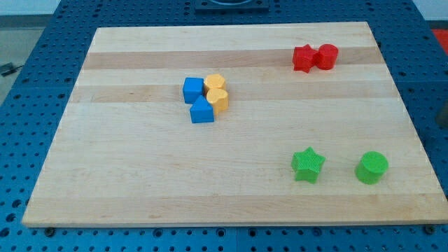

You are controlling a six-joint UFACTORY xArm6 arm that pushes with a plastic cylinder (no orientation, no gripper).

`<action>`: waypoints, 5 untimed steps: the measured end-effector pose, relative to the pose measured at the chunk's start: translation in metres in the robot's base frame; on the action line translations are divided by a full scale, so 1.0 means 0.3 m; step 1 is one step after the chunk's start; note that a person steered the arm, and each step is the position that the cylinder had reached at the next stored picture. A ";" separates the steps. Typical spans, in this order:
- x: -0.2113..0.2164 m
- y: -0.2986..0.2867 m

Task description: Move the green circle to the centre left of the board

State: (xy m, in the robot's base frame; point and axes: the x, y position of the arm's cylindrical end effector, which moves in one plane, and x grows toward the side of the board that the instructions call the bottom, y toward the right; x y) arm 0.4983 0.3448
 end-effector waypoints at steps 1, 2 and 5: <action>0.227 -0.039; 0.308 -0.224; -0.025 -0.493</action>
State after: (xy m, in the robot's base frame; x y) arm 0.4909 0.1969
